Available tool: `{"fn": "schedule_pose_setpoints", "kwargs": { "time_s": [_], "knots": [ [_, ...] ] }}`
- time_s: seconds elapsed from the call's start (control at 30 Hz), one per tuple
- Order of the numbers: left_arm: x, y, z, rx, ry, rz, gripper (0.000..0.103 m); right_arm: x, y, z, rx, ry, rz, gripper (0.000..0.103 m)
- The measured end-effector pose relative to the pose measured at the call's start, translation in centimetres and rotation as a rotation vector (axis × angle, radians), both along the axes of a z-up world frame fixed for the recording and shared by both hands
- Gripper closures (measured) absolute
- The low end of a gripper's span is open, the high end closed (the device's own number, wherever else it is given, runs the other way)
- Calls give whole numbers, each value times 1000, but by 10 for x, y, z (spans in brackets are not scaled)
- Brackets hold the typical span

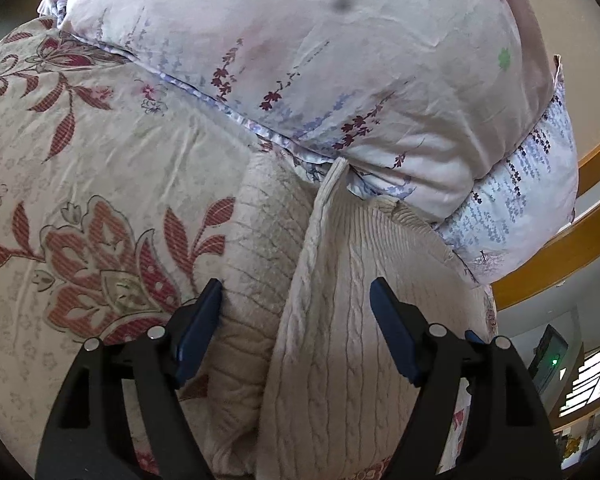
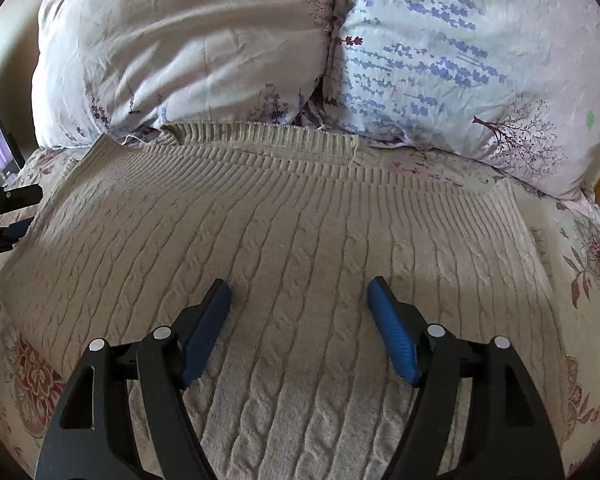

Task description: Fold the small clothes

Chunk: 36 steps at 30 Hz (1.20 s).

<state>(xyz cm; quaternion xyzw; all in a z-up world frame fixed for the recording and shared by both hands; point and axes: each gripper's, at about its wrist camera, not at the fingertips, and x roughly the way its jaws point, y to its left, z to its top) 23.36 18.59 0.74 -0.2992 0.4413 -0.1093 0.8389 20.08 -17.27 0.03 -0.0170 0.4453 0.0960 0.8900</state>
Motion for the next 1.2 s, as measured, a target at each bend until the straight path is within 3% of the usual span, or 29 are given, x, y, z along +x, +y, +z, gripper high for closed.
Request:
{"fn": "schedule_pose_setpoints", "kwargs": {
  "time_s": [0.17,0.4,0.47,0.53,0.67,0.87,1.2],
  "knots": [
    [3,-1,-4,-44,13,14,54,0,2,-1,-6,-6,2,28],
    [3,-1,-7,-82,32,27,60,0,2,0,-1,-5,8,28],
    [3,-3,-9,-85,48,28,76,0,2,-1,-3,-6,10,28],
    [3,-4,-9,-112,46,28,80,0,1,-1,-3,-7,12,28],
    [2,-9,12,-195,-18,2,83,0,2,-1,0,-6,15,28],
    [1,-53,69,-298,-175,-88,84,-3,-12,8,70,-2,16,28],
    [24,-182,88,-354,-196,-287,85,-25,-96,33,156,-72,-156,28]
  ]
}}
